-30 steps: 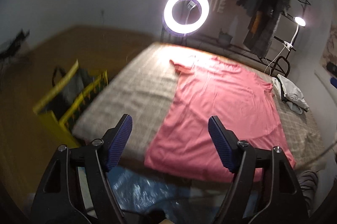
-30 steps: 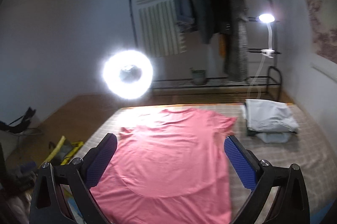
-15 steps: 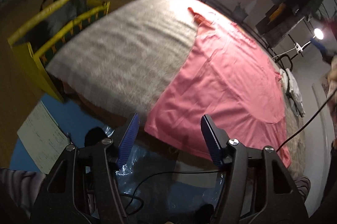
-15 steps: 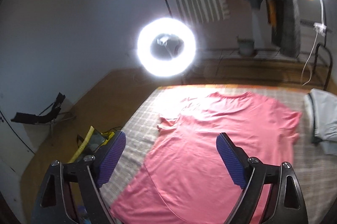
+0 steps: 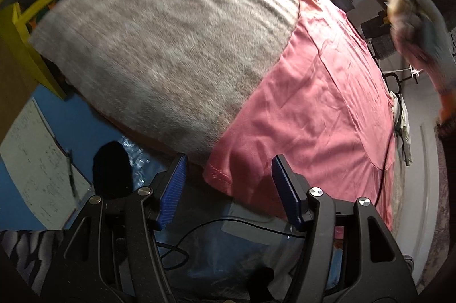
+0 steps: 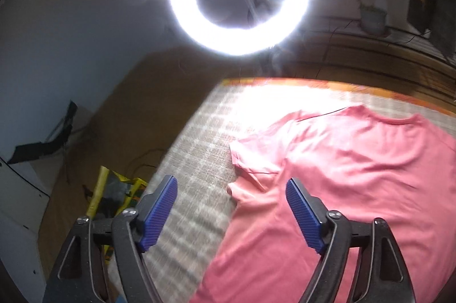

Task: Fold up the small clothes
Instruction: 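Move right tool to the shirt shoulder while left tool moves to the hem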

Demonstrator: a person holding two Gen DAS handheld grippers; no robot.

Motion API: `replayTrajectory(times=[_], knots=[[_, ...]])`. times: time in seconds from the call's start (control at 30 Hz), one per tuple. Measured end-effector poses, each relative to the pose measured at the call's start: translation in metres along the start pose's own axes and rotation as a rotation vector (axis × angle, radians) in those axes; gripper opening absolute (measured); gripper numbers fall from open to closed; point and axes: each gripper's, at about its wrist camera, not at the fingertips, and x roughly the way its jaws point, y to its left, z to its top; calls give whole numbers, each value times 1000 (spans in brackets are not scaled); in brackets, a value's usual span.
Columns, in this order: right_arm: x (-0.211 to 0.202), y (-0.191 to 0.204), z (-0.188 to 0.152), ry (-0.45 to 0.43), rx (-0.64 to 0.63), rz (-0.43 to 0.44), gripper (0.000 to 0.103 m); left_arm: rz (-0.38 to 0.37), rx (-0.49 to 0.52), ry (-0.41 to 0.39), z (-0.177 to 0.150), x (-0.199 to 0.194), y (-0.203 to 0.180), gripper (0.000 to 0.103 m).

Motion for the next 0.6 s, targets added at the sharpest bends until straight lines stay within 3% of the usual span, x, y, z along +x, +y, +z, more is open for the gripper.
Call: replayTrajectory(times=[0.2,0.4,0.5,0.6], knots=[[84,17,15,67,-84,-94,79,-3,-1,8,3,8,-1,63],[138,16,19,117,-89,-141,79,-28,-28,6,2,8,5,63],[154,15,20,131,-112,-169,79,-49,-31,4,3,6,5,48],[165,10,23,144,-110,-181,79,-40,-26,-7,4,4,1,45]])
